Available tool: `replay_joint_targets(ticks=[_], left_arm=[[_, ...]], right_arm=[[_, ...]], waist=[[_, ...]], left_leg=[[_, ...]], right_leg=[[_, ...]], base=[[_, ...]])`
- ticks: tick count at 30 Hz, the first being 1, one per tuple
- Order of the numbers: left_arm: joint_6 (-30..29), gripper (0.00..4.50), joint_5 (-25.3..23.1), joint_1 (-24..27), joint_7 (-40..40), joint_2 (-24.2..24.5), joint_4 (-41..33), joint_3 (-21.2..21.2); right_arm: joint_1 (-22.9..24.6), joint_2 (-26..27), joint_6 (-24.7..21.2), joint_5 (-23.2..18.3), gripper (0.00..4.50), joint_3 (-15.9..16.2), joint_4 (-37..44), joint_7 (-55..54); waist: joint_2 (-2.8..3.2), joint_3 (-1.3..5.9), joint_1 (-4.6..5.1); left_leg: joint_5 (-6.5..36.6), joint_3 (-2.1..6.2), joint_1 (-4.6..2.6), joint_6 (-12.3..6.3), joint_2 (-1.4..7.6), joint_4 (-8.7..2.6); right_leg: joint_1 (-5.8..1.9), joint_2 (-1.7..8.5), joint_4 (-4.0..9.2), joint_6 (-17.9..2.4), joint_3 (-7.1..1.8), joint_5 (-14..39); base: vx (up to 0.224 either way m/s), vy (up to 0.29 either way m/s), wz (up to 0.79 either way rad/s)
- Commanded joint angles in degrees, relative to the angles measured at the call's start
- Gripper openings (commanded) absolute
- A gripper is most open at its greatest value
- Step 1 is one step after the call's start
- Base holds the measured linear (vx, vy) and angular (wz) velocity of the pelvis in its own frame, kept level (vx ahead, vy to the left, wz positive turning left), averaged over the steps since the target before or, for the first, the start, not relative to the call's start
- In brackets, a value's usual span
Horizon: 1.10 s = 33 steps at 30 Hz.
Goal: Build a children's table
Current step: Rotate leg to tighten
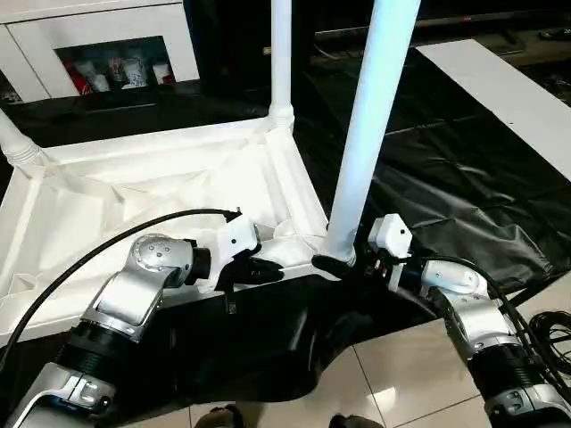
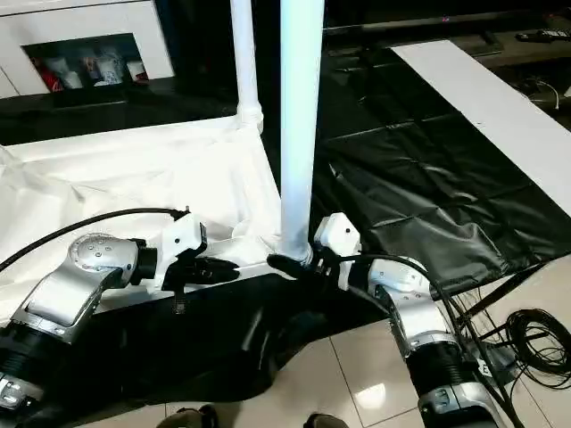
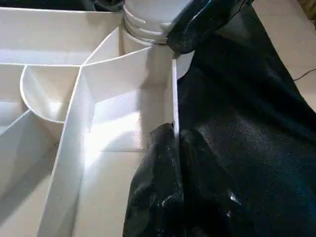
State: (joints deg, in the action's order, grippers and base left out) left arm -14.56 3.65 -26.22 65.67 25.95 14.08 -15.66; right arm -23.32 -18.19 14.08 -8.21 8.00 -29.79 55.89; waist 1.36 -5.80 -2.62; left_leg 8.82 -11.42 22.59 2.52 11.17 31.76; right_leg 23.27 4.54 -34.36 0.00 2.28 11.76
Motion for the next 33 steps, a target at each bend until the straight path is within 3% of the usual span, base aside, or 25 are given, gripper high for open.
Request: replay_joint_targets(ticks=[1,6,9,13,17,18,19,22,23,25,28,30,31,33], left_arm=[[-0.3,0.00,0.4,1.3,1.9,0.2,-0.1,-2.2],[-0.3,0.00,-0.3,1.1,0.2,-0.6,0.9,-2.1],[0.0,0.00,-1.9,0.5,-3.5,-2.3,3.0,-2.1],[-2.2,0.00,-4.2,-0.3,-9.7,-5.6,5.0,-2.6],[-5.3,0.00,-7.5,-2.6,-20.9,-11.2,9.4,-2.1],[-5.5,0.00,-7.6,-2.8,-21.7,-11.7,9.8,-2.0],[-7.5,0.00,-8.6,-4.3,-28.1,-15.4,12.3,-1.0],[-8.4,0.00,-9.7,-5.1,-31.1,-17.8,13.3,-1.3],[-8.4,0.00,-10.0,-5.3,-31.6,-18.2,13.6,-1.6],[-7.5,0.00,-10.9,-5.7,-32.5,-18.8,14.3,-2.0],[-6.5,0.00,-11.4,-6.1,-32.4,-19.1,14.6,-2.0],[-6.0,0.00,-11.5,-6.1,-31.8,-18.7,14.6,-2.1],[-5.8,0.00,-11.7,-6.1,-31.4,-18.4,14.6,-2.2],[-5.7,0.00,-11.7,-5.9,-30.8,-17.8,14.3,-2.2]], right_arm=[[-0.7,-0.5,0.4,0.7,2.68,-0.5,-0.5,-0.2],[-0.5,1.3,0.5,-0.2,2.65,-1.6,-1.6,-3.4],[-0.2,3.6,-1.3,1.4,2.64,-2.1,-2.8,-9.8],[1.0,8.5,-5.7,3.2,2.64,-2.4,-3.3,-19.6],[0.7,15.7,-10.2,5.3,2.64,-3.1,-4.7,-33.2],[0.5,16.1,-10.4,5.4,2.64,-3.1,-5.0,-34.1],[-1.2,19.7,-12.2,6.3,2.64,-4.0,-7.9,-42.3],[-3.2,22.6,-13.1,7.2,2.64,-4.8,-10.6,-48.5],[-3.7,23.2,-12.8,7.3,2.64,-4.9,-11.3,-49.5],[-4.6,24.2,-12.3,8.2,2.64,-5.1,-12.1,-51.0],[-5.3,24.9,-12.0,8.6,2.64,-5.2,-12.8,-50.5],[-5.2,25.0,-11.4,7.8,2.64,-5.3,-12.4,-48.7],[-5.1,25.1,-11.0,7.5,3.19,-5.3,-12.1,-48.1],[-4.7,25.0,-10.0,6.8,3.33,-5.4,-10.9,-46.8]], waist=[[-0.39,3.51,-0.01],[-0.35,3.44,0.02],[-0.44,3.15,0.22],[-0.42,2.60,0.52],[-0.32,2.39,0.81],[-0.32,2.39,0.81],[-0.27,2.31,0.93],[-0.26,2.17,1.06],[-0.46,2.33,1.11],[-0.55,2.39,1.12],[-0.58,2.69,1.17],[-0.59,2.73,1.09],[-0.69,2.75,1.07],[-0.60,2.95,0.99]], left_leg=[[6.5,0.65,-1.34,-7.52,1.96,-2.45],[7.3,0.64,-1.37,-7.13,1.97,-2.49],[9.3,0.71,-1.38,-5.78,2.00,-2.78],[15.6,0.91,-1.76,-2.00,2.08,-3.59],[20.6,1.23,-2.22,1.16,2.03,-4.21],[20.6,1.23,-2.22,1.16,2.03,-4.21],[22.5,1.39,-2.36,2.16,1.97,-4.37],[27.0,1.78,-2.71,3.02,1.75,-4.49],[27.3,1.94,-2.52,3.07,1.72,-4.64],[28.6,1.98,-2.80,2.94,1.67,-4.71],[28.2,2.06,-2.45,2.56,1.67,-4.96],[28.6,1.94,-2.62,2.42,1.65,-4.95],[28.5,1.92,-2.56,2.14,1.62,-4.95],[27.6,1.88,-2.31,1.63,1.61,-4.93]], right_leg=[[-2.76,2.80,2.83,-17.0,-1.98,-2.1],[-2.66,2.86,2.92,-17.0,-2.01,-0.9],[-2.49,2.94,3.34,-16.3,-2.06,3.2],[-2.04,3.15,4.52,-13.3,-2.29,15.0],[-1.35,3.14,5.34,-10.1,-2.42,22.1],[-1.35,3.14,5.34,-10.1,-2.42,22.1],[-0.99,3.08,5.48,-9.4,-2.42,23.6],[-0.58,3.32,6.34,-7.0,-2.21,28.7],[-0.69,3.30,6.36,-6.0,-2.11,28.7],[-0.40,3.25,6.73,-5.2,-1.99,28.8],[-0.73,3.20,6.60,-5.2,-1.92,26.1],[-0.49,3.17,6.64,-5.2,-1.99,25.2],[-0.49,3.27,6.61,-5.4,-2.06,24.6],[-0.72,3.42,6.49,-5.8,-2.11,23.5]], base=[[0.000,0.000,0.00],[0.000,0.000,0.00],[0.000,0.000,0.00],[0.000,0.000,0.00],[0.000,0.000,0.00],[0.000,0.000,0.00],[0.000,0.000,0.00],[-0.018,0.008,-0.01],[0.000,0.000,0.00],[0.000,0.000,0.00],[0.000,0.000,0.00],[0.000,0.000,0.00],[0.000,0.000,0.00],[0.000,0.000,0.00]])
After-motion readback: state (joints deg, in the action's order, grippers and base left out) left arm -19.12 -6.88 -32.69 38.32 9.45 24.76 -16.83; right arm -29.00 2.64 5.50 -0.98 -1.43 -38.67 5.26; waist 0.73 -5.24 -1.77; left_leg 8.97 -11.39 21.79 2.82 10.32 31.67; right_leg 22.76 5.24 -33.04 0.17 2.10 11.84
